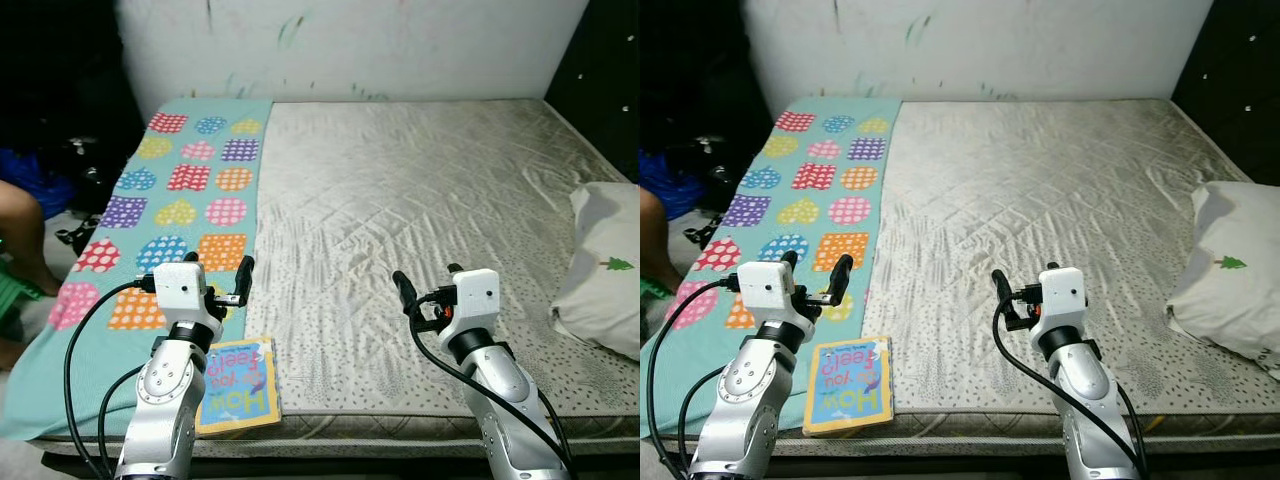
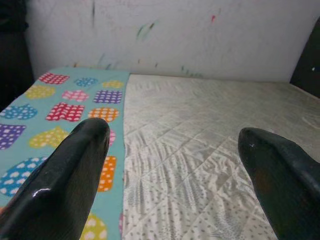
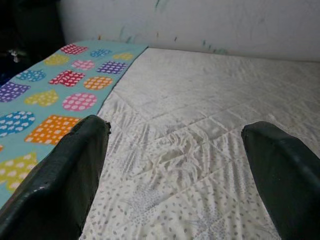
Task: Clean up the room
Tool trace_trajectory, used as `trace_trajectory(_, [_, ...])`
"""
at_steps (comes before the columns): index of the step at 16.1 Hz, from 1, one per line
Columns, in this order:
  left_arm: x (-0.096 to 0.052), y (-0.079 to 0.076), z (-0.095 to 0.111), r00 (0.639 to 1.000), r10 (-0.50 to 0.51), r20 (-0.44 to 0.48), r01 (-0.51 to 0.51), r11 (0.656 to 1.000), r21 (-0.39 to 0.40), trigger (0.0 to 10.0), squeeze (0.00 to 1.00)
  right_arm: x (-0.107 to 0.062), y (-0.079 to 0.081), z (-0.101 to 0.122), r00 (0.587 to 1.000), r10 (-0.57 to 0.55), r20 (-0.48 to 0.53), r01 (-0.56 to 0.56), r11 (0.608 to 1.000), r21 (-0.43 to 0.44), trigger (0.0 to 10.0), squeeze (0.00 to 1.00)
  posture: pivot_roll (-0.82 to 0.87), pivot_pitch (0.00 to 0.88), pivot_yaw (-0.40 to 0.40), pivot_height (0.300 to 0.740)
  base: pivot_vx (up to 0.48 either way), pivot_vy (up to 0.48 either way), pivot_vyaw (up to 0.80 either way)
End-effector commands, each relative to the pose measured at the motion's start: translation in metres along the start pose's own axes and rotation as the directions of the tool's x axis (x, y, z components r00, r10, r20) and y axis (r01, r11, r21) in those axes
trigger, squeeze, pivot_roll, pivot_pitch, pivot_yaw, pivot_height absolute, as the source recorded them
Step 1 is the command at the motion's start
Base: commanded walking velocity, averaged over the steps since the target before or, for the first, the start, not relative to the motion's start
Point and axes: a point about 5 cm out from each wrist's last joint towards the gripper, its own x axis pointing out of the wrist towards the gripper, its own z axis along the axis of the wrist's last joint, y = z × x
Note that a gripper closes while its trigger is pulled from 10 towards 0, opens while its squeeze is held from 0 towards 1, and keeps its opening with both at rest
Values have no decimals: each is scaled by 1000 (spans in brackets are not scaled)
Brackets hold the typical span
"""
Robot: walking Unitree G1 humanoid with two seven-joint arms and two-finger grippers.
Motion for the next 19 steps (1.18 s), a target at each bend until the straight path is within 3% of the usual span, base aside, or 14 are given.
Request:
trace_trajectory(1, [-2,0,1,1000,-2,-2,2,1000,1,10000,0,1,2,5,1000,12,11,-12,1000,-10,10000,0,-103,85,3,740,0,0,0])
trace_trajectory(19, [-5,-2,4,1000,2,-11,-2,1000,-20,10000,0,2,10,7,998,67,3,-66,997,-38,10000,0,-98,110,-14,740,0,-337,0])
